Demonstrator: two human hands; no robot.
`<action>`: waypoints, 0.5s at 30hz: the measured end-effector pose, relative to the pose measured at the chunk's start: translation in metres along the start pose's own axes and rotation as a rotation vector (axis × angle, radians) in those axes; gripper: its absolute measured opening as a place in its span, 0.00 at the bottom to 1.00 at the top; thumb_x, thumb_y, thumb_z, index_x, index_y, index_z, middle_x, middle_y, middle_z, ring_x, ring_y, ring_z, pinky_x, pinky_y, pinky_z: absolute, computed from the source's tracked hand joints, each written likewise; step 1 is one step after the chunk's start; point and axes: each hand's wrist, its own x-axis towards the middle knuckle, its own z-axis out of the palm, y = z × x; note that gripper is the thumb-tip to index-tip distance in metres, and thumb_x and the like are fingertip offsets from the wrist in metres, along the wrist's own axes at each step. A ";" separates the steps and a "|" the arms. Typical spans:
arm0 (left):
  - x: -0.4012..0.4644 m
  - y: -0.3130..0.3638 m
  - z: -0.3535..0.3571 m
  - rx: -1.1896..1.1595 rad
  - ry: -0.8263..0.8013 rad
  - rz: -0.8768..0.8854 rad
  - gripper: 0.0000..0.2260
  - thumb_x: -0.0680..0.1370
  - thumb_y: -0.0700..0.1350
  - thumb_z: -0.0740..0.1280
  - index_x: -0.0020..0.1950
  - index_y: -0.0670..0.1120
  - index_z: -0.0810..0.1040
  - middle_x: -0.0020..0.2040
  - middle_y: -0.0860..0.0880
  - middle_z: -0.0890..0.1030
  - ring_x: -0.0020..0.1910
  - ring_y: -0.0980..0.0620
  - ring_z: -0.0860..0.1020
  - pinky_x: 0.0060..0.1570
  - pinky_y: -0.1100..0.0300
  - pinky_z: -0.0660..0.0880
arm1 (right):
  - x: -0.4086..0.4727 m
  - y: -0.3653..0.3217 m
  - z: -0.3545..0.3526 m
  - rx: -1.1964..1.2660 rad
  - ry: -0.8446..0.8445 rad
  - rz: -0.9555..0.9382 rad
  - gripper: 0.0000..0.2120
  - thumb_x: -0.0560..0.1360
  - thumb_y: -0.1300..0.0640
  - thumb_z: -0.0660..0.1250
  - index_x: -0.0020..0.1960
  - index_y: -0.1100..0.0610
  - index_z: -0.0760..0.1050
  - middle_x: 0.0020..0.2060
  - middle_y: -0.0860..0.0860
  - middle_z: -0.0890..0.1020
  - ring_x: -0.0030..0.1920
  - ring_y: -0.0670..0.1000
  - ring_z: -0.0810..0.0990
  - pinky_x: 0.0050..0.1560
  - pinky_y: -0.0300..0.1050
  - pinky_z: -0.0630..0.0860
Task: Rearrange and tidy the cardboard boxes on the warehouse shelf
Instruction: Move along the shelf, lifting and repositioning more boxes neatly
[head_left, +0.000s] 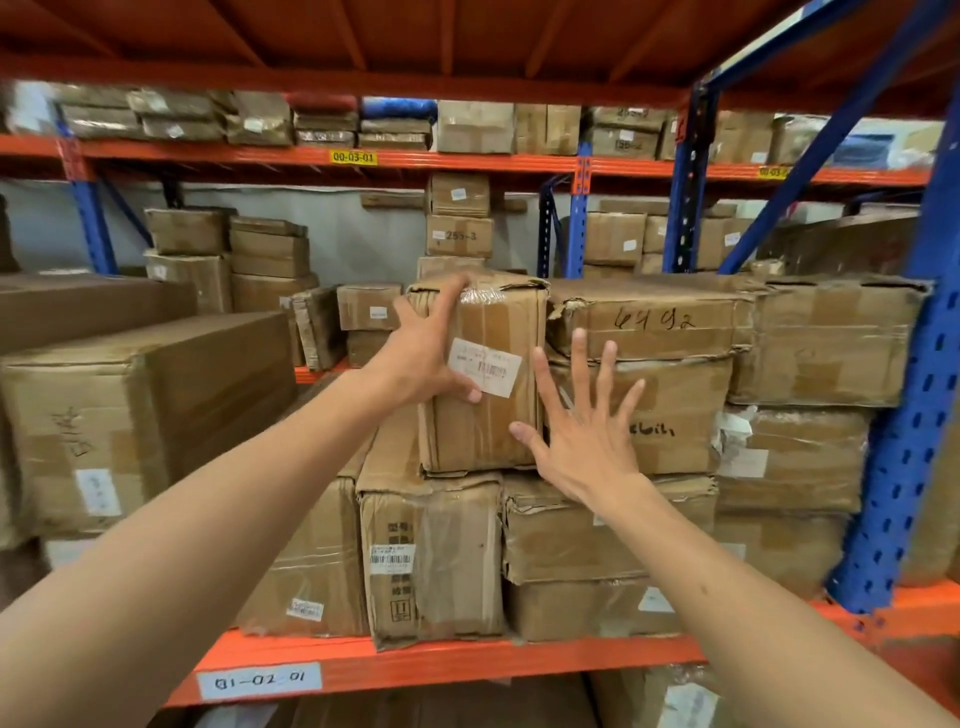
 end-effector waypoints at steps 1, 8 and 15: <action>0.001 0.000 0.001 -0.005 -0.001 0.002 0.61 0.61 0.45 0.86 0.79 0.65 0.48 0.75 0.33 0.53 0.66 0.26 0.72 0.70 0.41 0.69 | 0.000 0.000 0.001 -0.012 0.001 0.011 0.41 0.80 0.29 0.44 0.79 0.46 0.25 0.76 0.59 0.23 0.74 0.68 0.23 0.68 0.83 0.43; -0.001 -0.001 -0.001 -0.024 -0.012 0.042 0.61 0.63 0.43 0.85 0.81 0.63 0.45 0.77 0.33 0.49 0.68 0.26 0.71 0.70 0.39 0.68 | -0.006 -0.007 -0.013 -0.025 -0.025 0.027 0.41 0.80 0.29 0.44 0.79 0.46 0.25 0.75 0.58 0.21 0.74 0.68 0.23 0.69 0.82 0.44; -0.025 -0.042 -0.014 -0.082 -0.164 0.217 0.62 0.69 0.52 0.81 0.77 0.67 0.29 0.80 0.36 0.33 0.80 0.32 0.43 0.76 0.33 0.49 | -0.001 -0.043 -0.051 0.006 0.145 -0.011 0.38 0.82 0.34 0.50 0.83 0.44 0.34 0.78 0.57 0.26 0.77 0.65 0.28 0.73 0.74 0.36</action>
